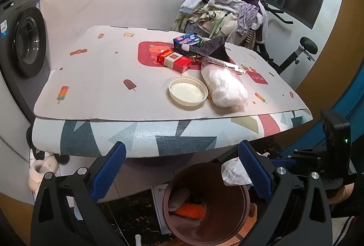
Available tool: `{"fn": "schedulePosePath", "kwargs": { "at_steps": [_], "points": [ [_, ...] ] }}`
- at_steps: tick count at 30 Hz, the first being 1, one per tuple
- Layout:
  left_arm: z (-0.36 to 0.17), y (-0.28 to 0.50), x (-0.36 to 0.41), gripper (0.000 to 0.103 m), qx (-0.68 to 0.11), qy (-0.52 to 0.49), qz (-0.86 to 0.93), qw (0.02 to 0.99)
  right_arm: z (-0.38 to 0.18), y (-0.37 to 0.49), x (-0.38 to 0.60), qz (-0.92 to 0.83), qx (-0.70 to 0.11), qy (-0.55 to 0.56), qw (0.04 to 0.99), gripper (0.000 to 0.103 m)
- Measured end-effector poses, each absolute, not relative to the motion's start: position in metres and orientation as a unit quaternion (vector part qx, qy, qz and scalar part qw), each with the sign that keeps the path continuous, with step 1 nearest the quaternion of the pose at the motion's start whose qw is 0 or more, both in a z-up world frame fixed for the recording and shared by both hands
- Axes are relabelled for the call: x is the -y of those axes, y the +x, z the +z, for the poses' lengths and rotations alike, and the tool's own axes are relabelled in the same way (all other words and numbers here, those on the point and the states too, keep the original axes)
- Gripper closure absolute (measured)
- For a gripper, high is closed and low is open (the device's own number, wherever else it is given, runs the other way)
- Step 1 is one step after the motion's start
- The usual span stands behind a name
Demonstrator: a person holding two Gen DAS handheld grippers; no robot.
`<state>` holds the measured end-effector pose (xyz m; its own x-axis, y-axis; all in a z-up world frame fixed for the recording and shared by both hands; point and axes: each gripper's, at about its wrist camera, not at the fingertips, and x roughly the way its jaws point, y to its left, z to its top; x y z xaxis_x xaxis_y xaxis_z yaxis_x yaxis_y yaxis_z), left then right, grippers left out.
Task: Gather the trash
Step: 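Open both tools over the bin, dropping the foam net and tissue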
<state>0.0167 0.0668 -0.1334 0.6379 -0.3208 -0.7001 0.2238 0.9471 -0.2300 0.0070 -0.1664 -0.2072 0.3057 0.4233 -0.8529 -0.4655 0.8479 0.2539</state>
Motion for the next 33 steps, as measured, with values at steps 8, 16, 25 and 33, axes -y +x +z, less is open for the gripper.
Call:
{"fn": "schedulePosePath", "kwargs": {
  "at_steps": [8, 16, 25, 33],
  "points": [
    [-0.136, 0.018, -0.067, 0.006, -0.402, -0.063, -0.149, 0.901, -0.204, 0.008, 0.169, 0.261, -0.513, -0.018, 0.818, 0.011],
    [-0.138, 0.019, -0.069, 0.006, -0.402, -0.065, -0.148, 0.901, -0.19, 0.019, 0.184, 0.229, -0.489, -0.013, 0.842, 0.006],
    [-0.135, 0.025, -0.073, 0.006, -0.4, -0.069, -0.143, 0.903, -0.17, 0.035, 0.212, 0.195, -0.464, 0.006, 0.864, 0.006],
    [-0.137, 0.033, -0.079, 0.006, -0.404, -0.075, -0.137, 0.901, -0.155, 0.059, 0.237, 0.162, -0.447, 0.016, 0.88, 0.006]
  ]
}}
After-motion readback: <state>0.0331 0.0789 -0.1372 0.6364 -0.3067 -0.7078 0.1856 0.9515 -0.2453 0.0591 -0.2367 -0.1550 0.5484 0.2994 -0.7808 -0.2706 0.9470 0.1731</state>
